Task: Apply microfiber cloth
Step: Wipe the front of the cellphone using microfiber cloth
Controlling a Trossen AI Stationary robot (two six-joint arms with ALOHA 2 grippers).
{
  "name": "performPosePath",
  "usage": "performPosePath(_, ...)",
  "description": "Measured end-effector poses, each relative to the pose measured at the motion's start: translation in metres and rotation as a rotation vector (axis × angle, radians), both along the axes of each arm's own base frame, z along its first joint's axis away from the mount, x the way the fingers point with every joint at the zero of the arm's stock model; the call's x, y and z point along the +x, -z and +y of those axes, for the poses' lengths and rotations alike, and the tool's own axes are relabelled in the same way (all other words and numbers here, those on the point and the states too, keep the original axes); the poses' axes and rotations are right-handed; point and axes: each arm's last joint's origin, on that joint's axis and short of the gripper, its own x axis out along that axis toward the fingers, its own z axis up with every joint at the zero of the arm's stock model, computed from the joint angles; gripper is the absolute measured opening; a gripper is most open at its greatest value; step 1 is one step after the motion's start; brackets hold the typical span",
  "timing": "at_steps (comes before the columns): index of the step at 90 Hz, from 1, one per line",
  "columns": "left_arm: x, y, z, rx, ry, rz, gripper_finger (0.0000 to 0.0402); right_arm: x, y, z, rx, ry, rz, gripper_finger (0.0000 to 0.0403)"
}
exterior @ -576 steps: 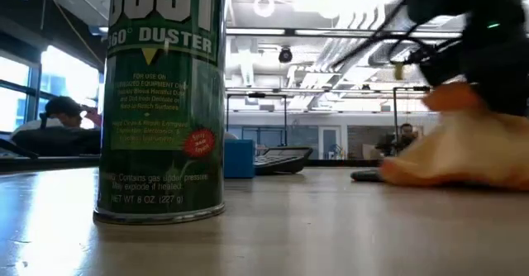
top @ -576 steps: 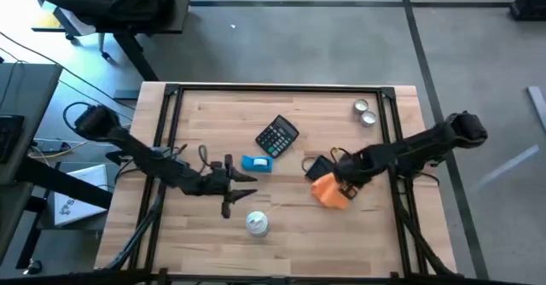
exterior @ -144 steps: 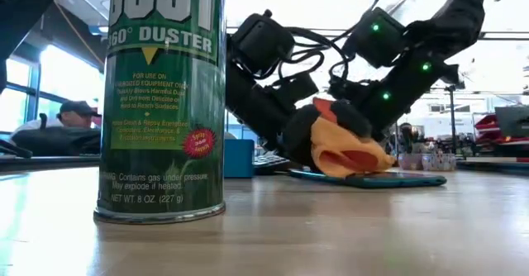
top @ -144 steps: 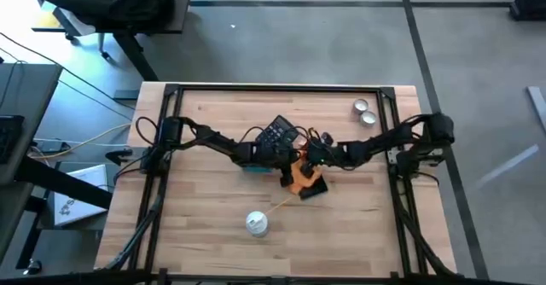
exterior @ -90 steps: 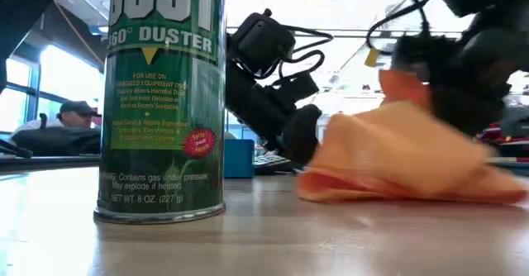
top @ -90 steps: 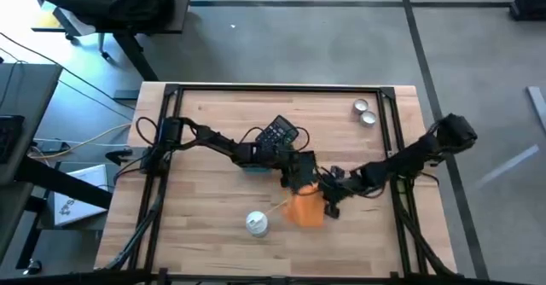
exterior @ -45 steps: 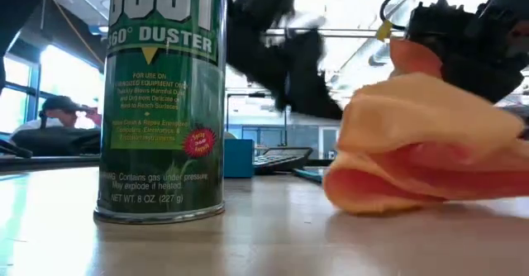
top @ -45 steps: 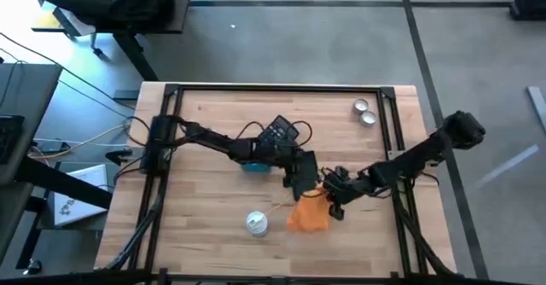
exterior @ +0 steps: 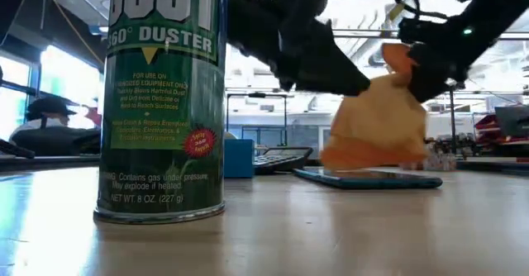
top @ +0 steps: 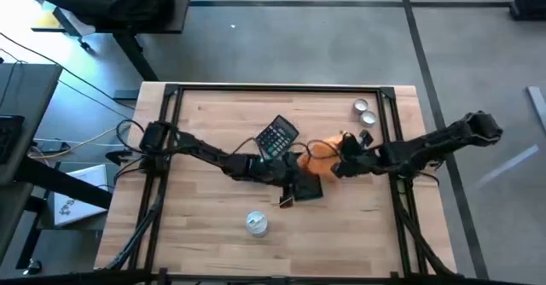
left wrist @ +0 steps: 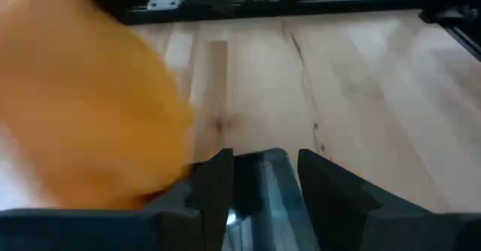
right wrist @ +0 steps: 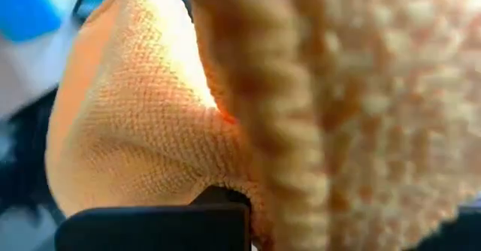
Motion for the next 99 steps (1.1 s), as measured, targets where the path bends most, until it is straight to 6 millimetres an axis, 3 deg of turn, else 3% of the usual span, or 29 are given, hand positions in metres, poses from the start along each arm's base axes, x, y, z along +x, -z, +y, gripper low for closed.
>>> performPosePath(18, 0.003, 0.033, 0.000, 0.009, -0.068, 0.068, 0.0133, 0.031, 0.002, -0.009, 0.083, -0.159, -0.094, 0.0000)
performPosePath(34, 0.006, 0.064, 0.002, -0.041, -0.072, 0.123, 0.0133, 0.051, 0.028, -0.011, 0.157, -0.198, -0.054, 0.0000)
performPosePath(66, 0.006, 0.070, 0.001, -0.045, -0.056, 0.133, 0.0133, 0.096, 0.075, -0.001, 0.351, -0.461, -0.192, 0.0000)
performPosePath(81, 0.007, 0.069, 0.001, -0.056, -0.046, 0.131, 0.0133, 0.101, 0.091, 0.001, 0.389, -0.488, -0.178, 0.0000)
performPosePath(99, 0.007, 0.070, 0.002, -0.055, -0.060, 0.134, 0.0133, 0.099, 0.091, -0.010, 0.291, -0.400, -0.142, 0.0000)
